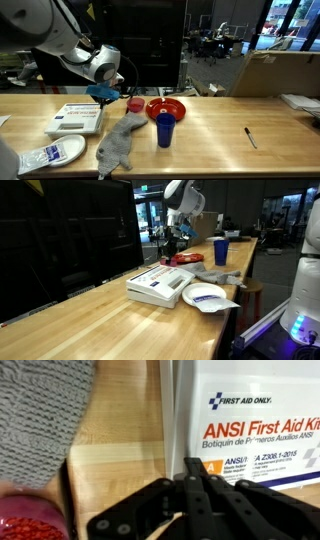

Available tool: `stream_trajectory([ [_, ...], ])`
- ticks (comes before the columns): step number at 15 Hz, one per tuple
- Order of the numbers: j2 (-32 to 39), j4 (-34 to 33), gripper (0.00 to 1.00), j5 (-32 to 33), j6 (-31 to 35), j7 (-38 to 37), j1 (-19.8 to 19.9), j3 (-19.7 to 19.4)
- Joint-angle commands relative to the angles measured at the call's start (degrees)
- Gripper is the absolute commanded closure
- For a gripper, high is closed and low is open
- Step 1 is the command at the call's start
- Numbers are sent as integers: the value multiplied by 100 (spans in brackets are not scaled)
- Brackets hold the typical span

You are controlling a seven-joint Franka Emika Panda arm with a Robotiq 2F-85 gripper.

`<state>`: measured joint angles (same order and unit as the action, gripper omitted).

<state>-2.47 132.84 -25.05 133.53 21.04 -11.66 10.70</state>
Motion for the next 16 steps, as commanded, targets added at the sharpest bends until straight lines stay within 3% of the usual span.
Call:
stream_trajectory([
  [1,-62,-190,100,98,-63,-81,-35,21],
  [2,-49,-236,100,91,-68,-60,-41,27],
  [3,-39,-279,74,111,-115,-68,-42,33],
  [5,-24,-321,70,122,-192,-38,-49,51],
  [14,20,-327,9,93,-503,35,-51,98],
  [16,14,-276,1,48,-529,62,-45,91],
])
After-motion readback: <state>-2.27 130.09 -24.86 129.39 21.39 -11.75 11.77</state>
